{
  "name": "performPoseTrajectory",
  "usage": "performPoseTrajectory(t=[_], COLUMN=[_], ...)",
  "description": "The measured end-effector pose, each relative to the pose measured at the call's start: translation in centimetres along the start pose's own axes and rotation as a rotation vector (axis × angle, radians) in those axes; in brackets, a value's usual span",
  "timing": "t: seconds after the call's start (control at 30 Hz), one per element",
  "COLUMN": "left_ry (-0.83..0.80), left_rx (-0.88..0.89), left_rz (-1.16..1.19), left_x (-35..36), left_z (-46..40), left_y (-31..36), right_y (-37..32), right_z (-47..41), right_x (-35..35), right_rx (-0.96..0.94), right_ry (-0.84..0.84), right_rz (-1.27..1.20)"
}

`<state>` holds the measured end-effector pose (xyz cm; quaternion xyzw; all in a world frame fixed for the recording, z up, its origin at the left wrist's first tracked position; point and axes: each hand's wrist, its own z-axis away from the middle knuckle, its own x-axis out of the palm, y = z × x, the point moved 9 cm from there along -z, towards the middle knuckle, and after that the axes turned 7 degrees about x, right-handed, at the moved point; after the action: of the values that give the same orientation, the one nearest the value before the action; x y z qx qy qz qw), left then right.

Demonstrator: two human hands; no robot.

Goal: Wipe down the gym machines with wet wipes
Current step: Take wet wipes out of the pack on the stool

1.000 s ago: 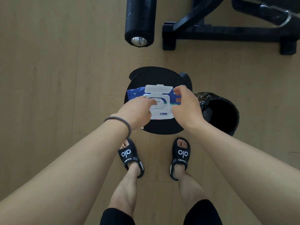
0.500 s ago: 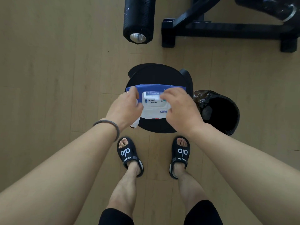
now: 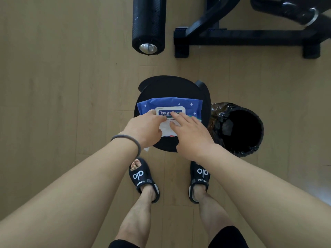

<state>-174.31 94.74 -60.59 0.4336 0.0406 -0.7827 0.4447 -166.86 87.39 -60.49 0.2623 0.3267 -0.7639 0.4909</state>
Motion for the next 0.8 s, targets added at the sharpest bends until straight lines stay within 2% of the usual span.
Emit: performPoseTrajectory(t=[0.07, 0.13, 0.17, 0.27, 0.37, 0.47, 0.57, 0.67, 0.8], left_ry=[0.016, 0.067, 0.099, 0.198, 0.265, 0.326, 0.352, 0.357, 0.318], left_rx=[-0.129, -0.270, -0.309, -0.346, -0.276, -0.150, -0.049, 0.031, 0.076], left_rz=[0.364, 0.718, 0.822, 0.988, 1.020, 0.936, 0.863, 0.812, 0.794], left_x=[-0.4, -1.2, -2.0, -5.9, -10.6, -15.6, -19.7, -22.7, -25.0], left_z=[0.4, 1.1, 1.4, 1.9, 1.5, 1.2, 1.3, 1.7, 2.2], left_y=[-0.4, -0.6, -0.3, 1.7, 5.7, 10.5, 15.1, 19.3, 23.4], right_y=[0.6, 2.2, 2.8, 4.0, 4.6, 6.5, 9.5, 12.8, 15.8], right_z=[0.3, 1.0, 1.6, 4.1, 7.4, 9.9, 12.1, 14.2, 15.8], right_x=[-1.5, -3.0, -3.7, -5.3, -8.5, -12.0, -16.1, -19.9, -23.5], right_rx=[0.087, 0.242, 0.313, 0.481, 0.483, 0.449, 0.433, 0.415, 0.390], right_ry=[-0.041, -0.036, -0.042, -0.147, -0.209, -0.143, 0.049, 0.242, 0.351], right_rz=[-0.270, -0.698, -0.905, -1.423, -1.759, -1.970, -2.064, -1.994, -1.905])
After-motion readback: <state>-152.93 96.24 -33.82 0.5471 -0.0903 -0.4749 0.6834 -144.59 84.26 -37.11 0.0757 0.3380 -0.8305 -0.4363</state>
